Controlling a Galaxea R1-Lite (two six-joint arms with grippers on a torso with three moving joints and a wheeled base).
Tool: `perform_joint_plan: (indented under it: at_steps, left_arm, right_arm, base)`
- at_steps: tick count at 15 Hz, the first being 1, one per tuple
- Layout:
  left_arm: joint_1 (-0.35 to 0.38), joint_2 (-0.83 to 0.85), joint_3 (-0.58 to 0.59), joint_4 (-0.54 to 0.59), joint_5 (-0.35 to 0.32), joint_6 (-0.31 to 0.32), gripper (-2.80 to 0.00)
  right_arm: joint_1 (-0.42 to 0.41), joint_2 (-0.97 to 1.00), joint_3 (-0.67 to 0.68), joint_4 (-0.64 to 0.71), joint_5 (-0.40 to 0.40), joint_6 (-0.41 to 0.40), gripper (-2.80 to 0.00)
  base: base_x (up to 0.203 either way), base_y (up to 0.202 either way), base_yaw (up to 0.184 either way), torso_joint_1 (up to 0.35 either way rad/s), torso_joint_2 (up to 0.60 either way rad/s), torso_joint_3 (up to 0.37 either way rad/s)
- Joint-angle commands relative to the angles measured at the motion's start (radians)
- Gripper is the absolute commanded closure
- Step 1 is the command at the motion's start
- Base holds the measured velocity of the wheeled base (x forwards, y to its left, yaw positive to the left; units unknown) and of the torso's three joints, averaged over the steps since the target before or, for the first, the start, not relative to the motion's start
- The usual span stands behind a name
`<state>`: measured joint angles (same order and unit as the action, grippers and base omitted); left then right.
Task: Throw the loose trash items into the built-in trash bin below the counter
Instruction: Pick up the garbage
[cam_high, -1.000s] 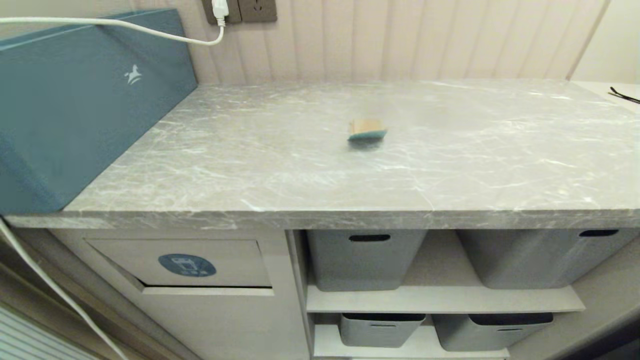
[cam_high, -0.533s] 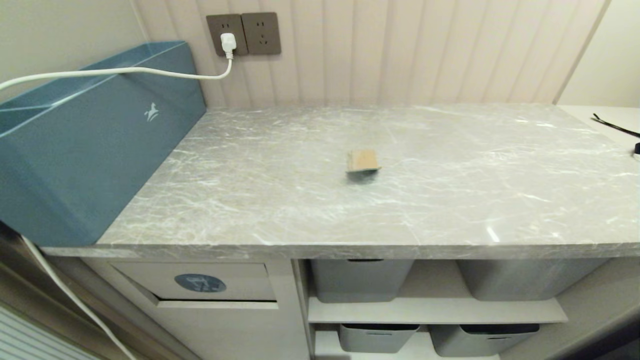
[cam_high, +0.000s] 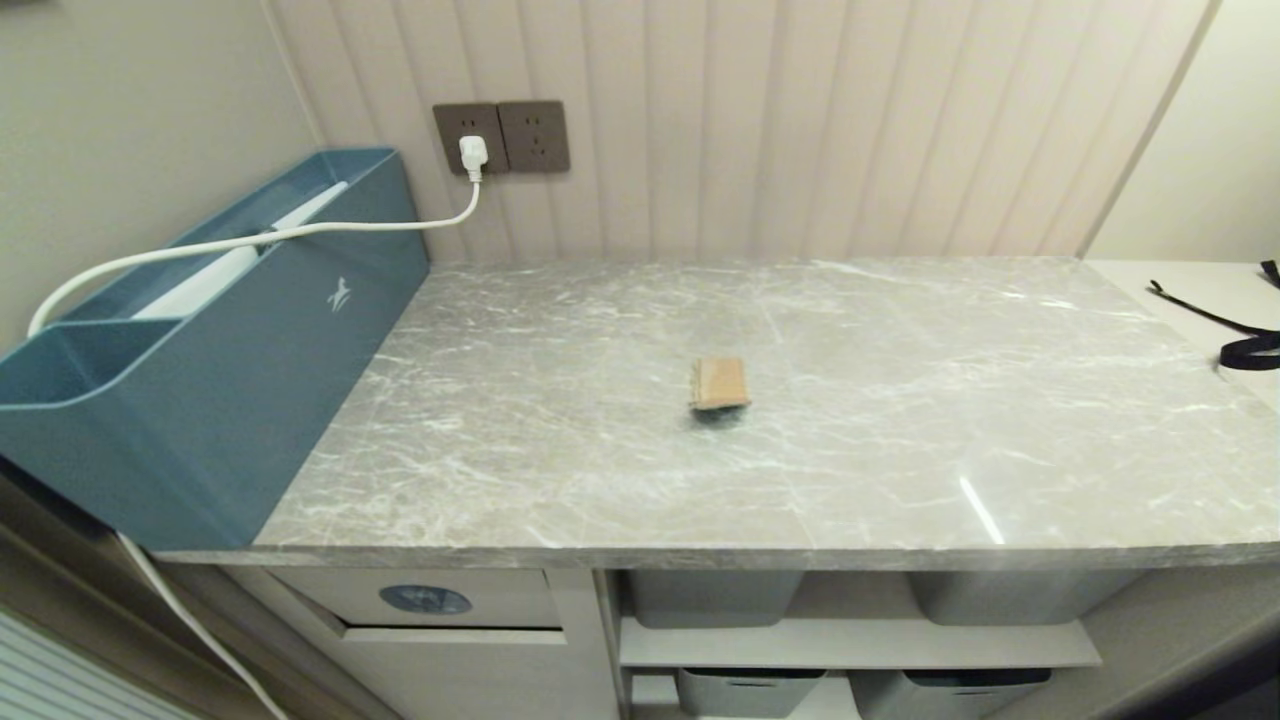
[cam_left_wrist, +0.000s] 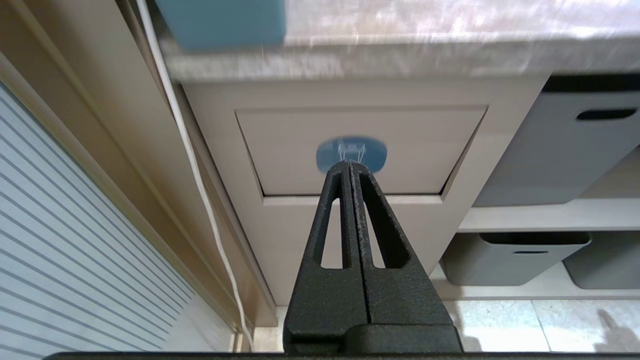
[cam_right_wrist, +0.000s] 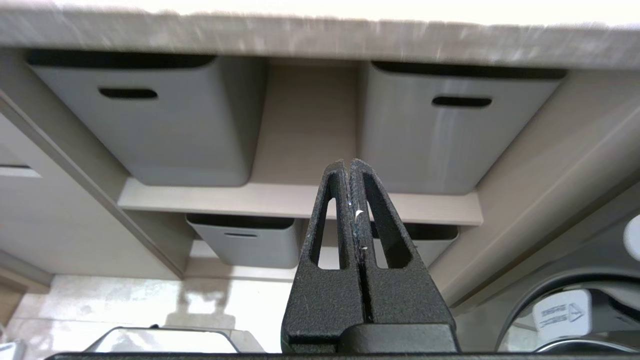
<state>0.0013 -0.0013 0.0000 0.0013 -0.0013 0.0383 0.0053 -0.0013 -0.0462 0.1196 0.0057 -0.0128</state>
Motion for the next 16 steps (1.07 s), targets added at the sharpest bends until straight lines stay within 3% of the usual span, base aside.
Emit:
perform_joint_plan:
  at_steps: [1, 5, 7, 9, 11, 13, 16]
  left_arm:
    - [0.0, 0.0, 0.0, -0.001, -0.005, 0.0, 0.0]
    - [0.0, 0.017, -0.062, -0.003, -0.025, 0.01, 0.0]
    - [-0.004, 0.139, -0.173, -0.008, -0.1, 0.037, 0.0]
    - [-0.009, 0.385, -0.299, -0.034, -0.231, 0.083, 0.0]
    - [-0.016, 0.671, -0.434, -0.084, -0.356, 0.156, 0.0]
    - [-0.055, 0.981, -0.598, -0.147, -0.437, 0.274, 0.0]
    - [-0.205, 1.375, -0.851, -0.22, -0.456, 0.471, 0.0]
  right_arm:
    - [-0.001, 0.0, 0.0, 0.0, 0.0, 0.0, 0.0]
    - [0.0, 0.0, 0.0, 0.0, 0.0, 0.0, 0.0]
    - [0.0, 0.0, 0.0, 0.0, 0.0, 0.0, 0.0]
    - [0.001, 0.0, 0.0, 0.0, 0.0, 0.0, 0.0]
    - [0.001, 0.0, 0.0, 0.0, 0.0, 0.0, 0.0]
    - [0.001, 0.0, 0.0, 0.0, 0.0, 0.0, 0.0]
    - [0.001, 0.0, 0.0, 0.0, 0.0, 0.0, 0.0]
  base:
    - [0.0, 0.0, 0.0, 0.275, -0.58, -0.311]
    - [0.0, 0.0, 0.0, 0.168, -0.34, -0.185]
    - [0.0, 0.0, 0.0, 0.033, -0.06, -0.035]
    - [0.0, 0.0, 0.0, 0.0, 0.0, 0.0]
    - [0.0, 0.0, 0.0, 0.0, 0.0, 0.0]
    - [0.0, 0.0, 0.0, 0.0, 0.0, 0.0]
    - [0.0, 0.0, 0.0, 0.0, 0.0, 0.0]
